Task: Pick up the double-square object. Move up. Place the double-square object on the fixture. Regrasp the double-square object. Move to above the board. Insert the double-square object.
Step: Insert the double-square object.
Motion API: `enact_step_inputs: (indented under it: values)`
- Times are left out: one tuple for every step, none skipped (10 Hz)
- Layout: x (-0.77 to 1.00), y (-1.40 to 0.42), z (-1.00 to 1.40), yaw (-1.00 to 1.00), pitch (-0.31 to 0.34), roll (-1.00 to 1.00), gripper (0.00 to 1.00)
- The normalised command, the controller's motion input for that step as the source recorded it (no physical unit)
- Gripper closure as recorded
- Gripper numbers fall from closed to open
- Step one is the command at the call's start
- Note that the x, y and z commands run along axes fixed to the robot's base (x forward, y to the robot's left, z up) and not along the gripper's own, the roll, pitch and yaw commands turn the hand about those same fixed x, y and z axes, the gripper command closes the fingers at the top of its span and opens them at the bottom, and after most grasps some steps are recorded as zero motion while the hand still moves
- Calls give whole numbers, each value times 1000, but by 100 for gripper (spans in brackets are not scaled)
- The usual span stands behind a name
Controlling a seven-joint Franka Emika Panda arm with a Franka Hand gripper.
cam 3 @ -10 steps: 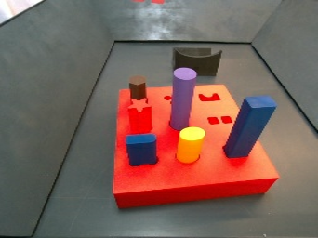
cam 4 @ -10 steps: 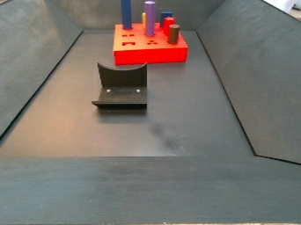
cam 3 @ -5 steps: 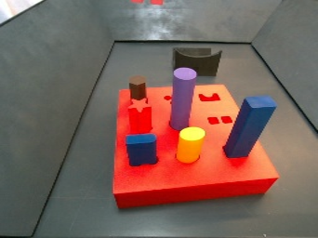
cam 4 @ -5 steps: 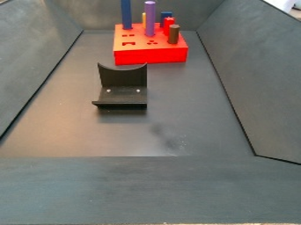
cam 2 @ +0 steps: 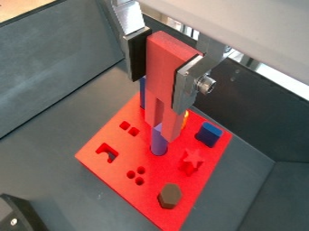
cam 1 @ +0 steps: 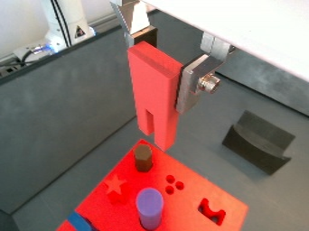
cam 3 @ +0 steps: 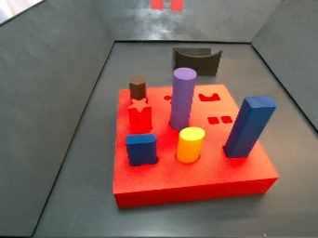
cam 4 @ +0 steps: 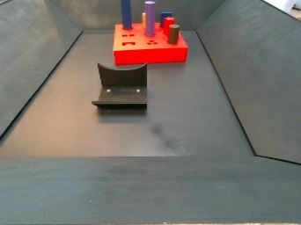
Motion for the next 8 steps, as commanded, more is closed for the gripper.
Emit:
enact_step_inputs:
  values:
    - [1000,0,-260,0,0,0,100]
    - [1000,0,-300,0,-11,-1,100]
    - [1000,0,-317,0,-14,-9,100]
    - [1000,0,-326,0,-16,-9,100]
    - [1000,0,-329,0,-16,-9,100]
    - [1000,0,-334,0,-17,-10,100]
    - [1000,0,-363,0,-11,-3,100]
    - [1000,0,-371,0,-4,0,100]
